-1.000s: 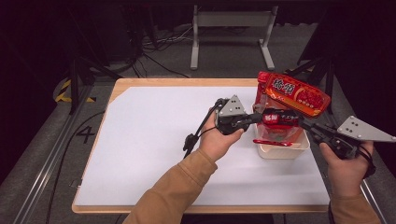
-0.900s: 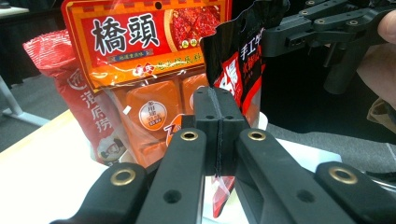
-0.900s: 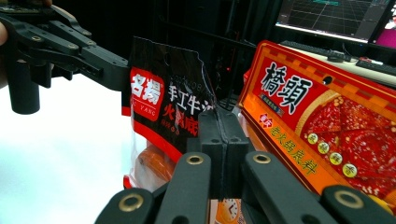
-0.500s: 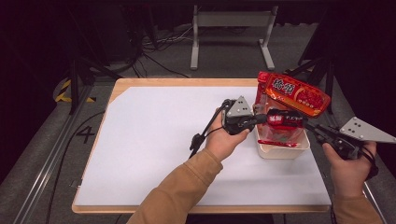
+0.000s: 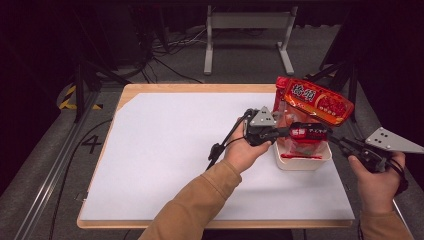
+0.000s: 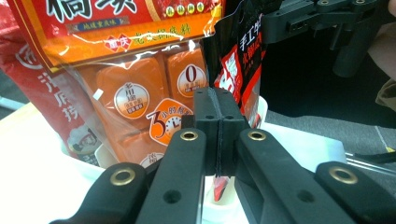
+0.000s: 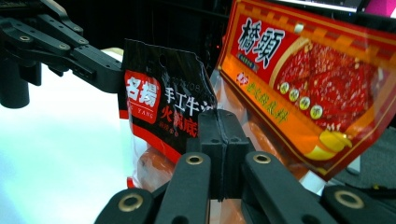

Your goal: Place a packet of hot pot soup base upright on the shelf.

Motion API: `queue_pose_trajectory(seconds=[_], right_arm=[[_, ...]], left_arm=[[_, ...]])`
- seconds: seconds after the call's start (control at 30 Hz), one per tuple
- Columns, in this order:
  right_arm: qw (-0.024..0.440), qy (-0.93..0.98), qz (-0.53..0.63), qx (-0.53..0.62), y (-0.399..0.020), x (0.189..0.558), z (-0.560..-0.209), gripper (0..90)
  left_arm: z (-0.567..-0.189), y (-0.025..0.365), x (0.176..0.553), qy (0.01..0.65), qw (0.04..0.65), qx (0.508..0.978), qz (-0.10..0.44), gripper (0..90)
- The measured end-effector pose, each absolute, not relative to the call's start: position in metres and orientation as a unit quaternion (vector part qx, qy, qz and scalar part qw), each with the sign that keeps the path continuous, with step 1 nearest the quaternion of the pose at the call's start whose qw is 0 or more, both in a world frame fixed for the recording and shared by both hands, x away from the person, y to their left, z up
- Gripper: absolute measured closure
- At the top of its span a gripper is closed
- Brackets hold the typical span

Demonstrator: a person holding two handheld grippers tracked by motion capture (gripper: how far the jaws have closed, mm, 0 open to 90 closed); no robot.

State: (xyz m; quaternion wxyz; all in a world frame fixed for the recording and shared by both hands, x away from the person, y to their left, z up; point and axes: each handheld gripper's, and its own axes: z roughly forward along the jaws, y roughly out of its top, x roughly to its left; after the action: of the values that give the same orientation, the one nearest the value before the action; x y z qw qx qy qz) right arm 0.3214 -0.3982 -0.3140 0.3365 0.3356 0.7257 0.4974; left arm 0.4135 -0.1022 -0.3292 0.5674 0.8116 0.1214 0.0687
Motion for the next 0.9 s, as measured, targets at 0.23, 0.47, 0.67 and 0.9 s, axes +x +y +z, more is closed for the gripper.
queue_pose_trajectory(seconds=[0.23,0.47,0.67,0.9], right_arm=[[0.34,0.728,0.486,0.343,-0.4,0.316,-0.32,90.0],[0.334,0.731,0.479,0.353,-0.402,0.316,-0.326,90.0],[0.33,0.738,0.465,0.361,-0.403,0.317,-0.33,89.4],[0.308,0.74,0.464,0.377,-0.407,0.319,-0.336,87.6]], left_arm=[[-0.334,-0.107,0.414,0.118,0.56,0.818,0.062,90.0],[-0.339,-0.111,0.417,0.122,0.548,0.826,0.048,90.0],[-0.344,-0.115,0.419,0.123,0.534,0.835,0.043,90.0],[-0.348,-0.119,0.419,0.124,0.525,0.841,0.045,90.0]])
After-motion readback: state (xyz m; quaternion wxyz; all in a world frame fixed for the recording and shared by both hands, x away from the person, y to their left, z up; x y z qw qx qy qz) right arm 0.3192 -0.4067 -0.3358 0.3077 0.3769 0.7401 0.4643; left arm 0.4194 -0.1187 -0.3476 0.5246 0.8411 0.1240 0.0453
